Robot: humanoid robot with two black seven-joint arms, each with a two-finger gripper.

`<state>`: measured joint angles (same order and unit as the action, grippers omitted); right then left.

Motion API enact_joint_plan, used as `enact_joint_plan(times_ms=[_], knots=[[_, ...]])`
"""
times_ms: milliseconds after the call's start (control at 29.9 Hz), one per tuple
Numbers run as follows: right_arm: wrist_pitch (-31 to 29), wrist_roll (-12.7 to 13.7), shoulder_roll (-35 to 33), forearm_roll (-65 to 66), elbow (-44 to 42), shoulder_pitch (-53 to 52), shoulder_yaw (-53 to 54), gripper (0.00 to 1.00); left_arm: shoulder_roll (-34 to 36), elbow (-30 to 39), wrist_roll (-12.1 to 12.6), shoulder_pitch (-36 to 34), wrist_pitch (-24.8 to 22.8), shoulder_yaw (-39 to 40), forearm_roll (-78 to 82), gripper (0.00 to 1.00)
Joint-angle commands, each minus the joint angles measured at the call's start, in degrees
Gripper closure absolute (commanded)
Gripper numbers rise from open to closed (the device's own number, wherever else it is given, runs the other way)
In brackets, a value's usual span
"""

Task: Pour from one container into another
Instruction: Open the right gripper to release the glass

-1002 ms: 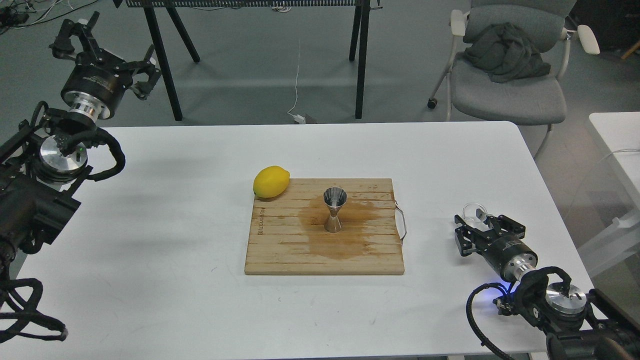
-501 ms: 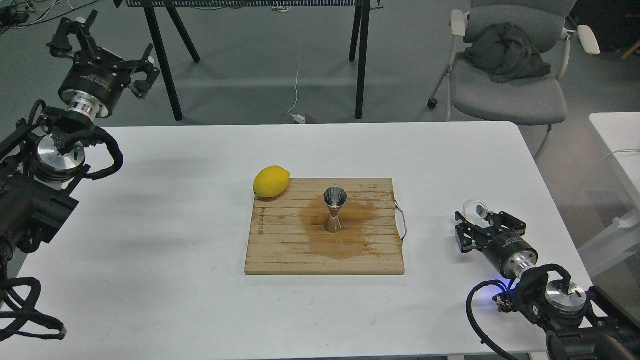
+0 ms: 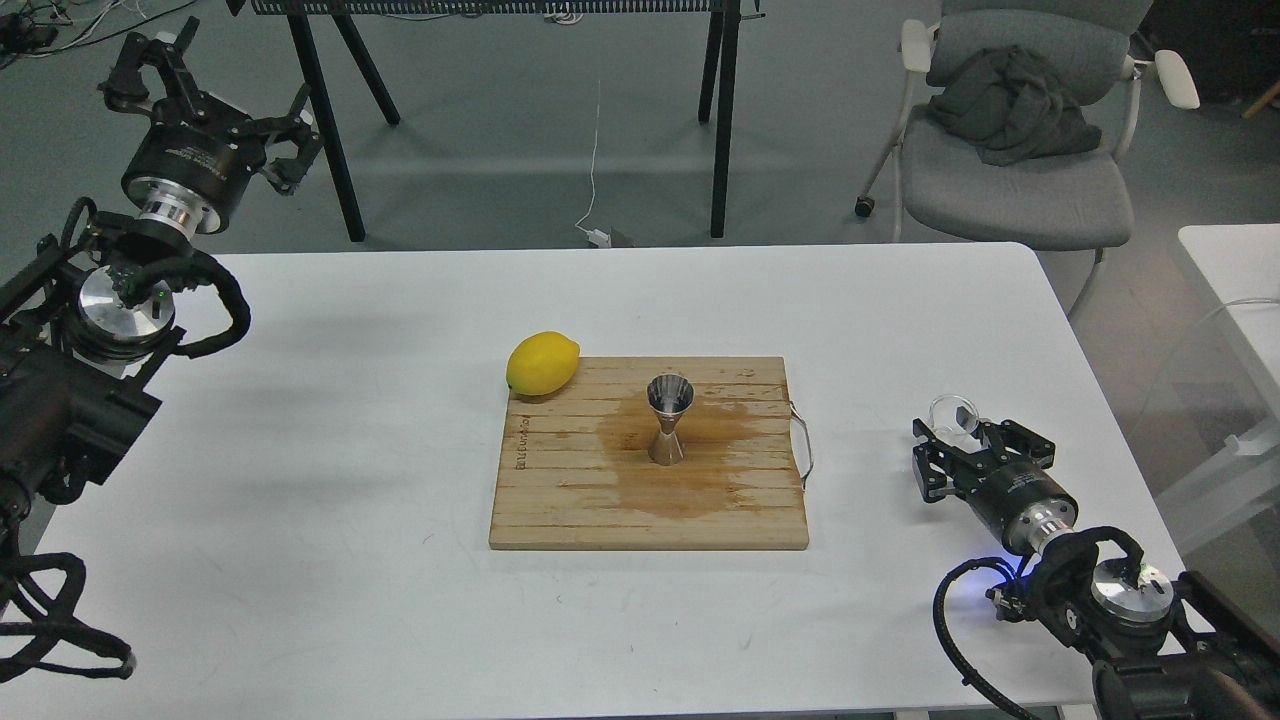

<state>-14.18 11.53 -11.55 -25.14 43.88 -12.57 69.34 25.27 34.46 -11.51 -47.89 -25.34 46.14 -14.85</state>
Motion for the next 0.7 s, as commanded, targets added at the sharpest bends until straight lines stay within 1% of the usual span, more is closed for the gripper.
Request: enact_joint_plan(times_ms=[0,100,167,234,301,401,568,668], knots=[[-0.24,0.07,0.03,0.00,-0.02,0.00,-0.17,0.59,0.05,-0.09,-0.01,-0.01,-0.06,0.01,0.00,0.00],[-0.24,-0.02,-0.06,0.00,-0.02,0.00,-0.26,0.56,-0.04,0.00,-0.10,0.16,-0.06,0.01,0.00,0.00],[-0.15,0.07,-0.06,0.00,-0.11,0.08,-0.09,0.45,-0.04,0.00,-0.10,0.25,-0.14,0.01,0.00,0.00],[0.11,-0.02,-0.06,0.09,-0.11,0.09,0.00,0.27,0.13,0.00,-0.01,0.25,-0.14,0.01,0.00,0.00],[0.29,-0.02,0.03,0.09,-0.28,0.09,0.00,0.21,0.22,-0.09,-0.01,0.25,-0.14,0.01,0.00,0.00],[0.38,0.07,-0.06,0.09,-0.28,0.17,-0.17,0.16,0.22,0.00,-0.01,0.25,-0.14,0.01,0.00,0.00],[0.38,0.07,-0.06,0.09,-0.37,0.26,-0.09,0.13,0.22,0.00,-0.01,0.34,-0.23,0.01,0.00,0.00],[0.38,0.07,-0.06,0.09,-0.37,0.26,0.00,0.09,0.13,0.00,-0.01,0.34,-0.23,0.01,0.00,0.00]])
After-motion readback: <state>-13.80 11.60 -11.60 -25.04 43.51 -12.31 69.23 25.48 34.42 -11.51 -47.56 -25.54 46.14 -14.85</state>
